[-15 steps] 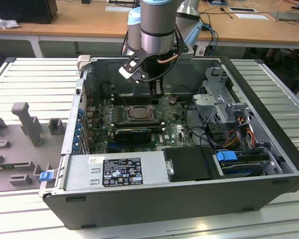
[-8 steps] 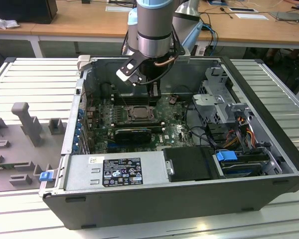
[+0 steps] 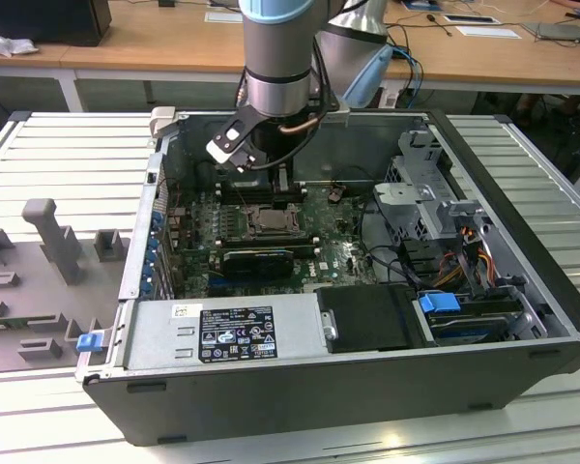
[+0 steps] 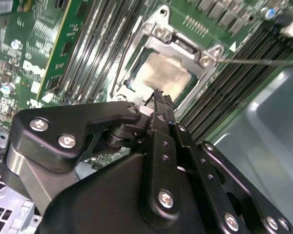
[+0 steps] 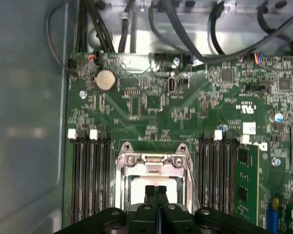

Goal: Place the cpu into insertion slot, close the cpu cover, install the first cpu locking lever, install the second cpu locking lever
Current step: 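Close the cpu cover, then install the first cpu locking lever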

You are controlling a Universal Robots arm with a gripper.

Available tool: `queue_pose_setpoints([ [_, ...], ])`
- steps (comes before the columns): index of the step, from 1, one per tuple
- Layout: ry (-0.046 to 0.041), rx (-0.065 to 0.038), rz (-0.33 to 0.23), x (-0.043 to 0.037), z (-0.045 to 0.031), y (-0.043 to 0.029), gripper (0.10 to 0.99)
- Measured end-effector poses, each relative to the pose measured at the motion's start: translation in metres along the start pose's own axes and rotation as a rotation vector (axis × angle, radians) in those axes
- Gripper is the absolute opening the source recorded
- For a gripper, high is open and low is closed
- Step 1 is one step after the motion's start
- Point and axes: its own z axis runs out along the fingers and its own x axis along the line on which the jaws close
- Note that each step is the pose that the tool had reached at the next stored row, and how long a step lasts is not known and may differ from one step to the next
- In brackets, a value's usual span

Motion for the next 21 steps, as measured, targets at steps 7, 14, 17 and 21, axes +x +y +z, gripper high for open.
queue_pose_setpoints([
  [7, -0.0001, 0.0, 0.0, 0.0001, -0.0004, -0.0059, 0.106],
  [14, -0.002, 0.0, 0.0, 0.0005, -0.0156, -0.005, 0.106],
  [17, -0.0021, 0.0, 0.0, 0.0009, -0.031, -0.004, 0.106],
  [21, -0.0024, 0.0, -0.001, 0.0014, -0.0498, -0.0028, 0.106],
])
